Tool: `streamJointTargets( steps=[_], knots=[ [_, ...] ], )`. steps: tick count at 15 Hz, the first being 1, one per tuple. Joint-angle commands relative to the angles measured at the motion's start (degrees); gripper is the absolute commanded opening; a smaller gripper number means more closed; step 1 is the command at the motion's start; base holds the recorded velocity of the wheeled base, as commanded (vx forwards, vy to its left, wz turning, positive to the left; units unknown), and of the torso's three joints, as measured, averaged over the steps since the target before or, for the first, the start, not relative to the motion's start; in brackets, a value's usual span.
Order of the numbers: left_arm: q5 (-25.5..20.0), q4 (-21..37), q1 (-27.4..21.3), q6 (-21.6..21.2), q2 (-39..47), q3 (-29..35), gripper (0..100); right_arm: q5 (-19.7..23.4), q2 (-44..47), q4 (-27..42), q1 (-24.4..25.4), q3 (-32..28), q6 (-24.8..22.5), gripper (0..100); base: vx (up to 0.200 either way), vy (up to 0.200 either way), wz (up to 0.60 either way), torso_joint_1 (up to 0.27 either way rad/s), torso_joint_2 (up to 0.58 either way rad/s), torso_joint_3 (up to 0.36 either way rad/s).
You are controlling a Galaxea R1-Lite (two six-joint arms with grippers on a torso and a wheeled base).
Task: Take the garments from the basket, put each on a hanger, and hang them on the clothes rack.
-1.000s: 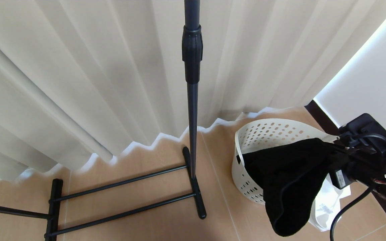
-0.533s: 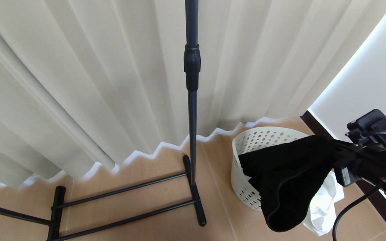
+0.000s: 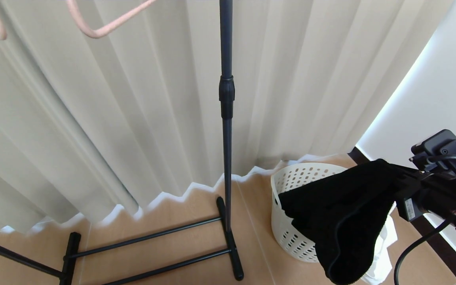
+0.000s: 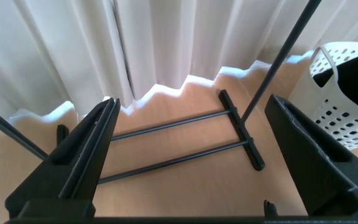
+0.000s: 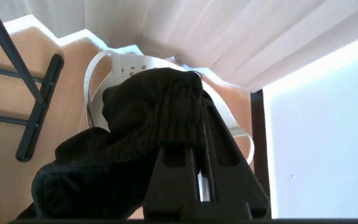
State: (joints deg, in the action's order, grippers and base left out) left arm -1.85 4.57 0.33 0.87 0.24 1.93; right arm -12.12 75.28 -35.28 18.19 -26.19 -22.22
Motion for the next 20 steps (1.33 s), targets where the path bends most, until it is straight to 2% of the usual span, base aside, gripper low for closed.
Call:
streamJointTargets(
  steps=[1,10,20],
  knots=[
    [0.01,0.0,0.02,0.01,0.02,0.01,100,-0.01,-0.04,-0.05,0.0,-0.01,-0.01,0,0.0,0.0,0.0,0.007,0.0,0.203],
    [0.01,0.0,0.02,0.01,0.02,0.01,100,0.34,-0.13,0.56,-0.43,-0.01,-0.19,0,0.0,0.0,0.0,0.001,0.0,0.199],
    [0.01,0.0,0.02,0.01,0.02,0.01,100,0.34,-0.04,0.56,-0.35,0.26,-0.19,0,0.0,0.0,0.0,0.063,-0.39,-0.153]
  ],
)
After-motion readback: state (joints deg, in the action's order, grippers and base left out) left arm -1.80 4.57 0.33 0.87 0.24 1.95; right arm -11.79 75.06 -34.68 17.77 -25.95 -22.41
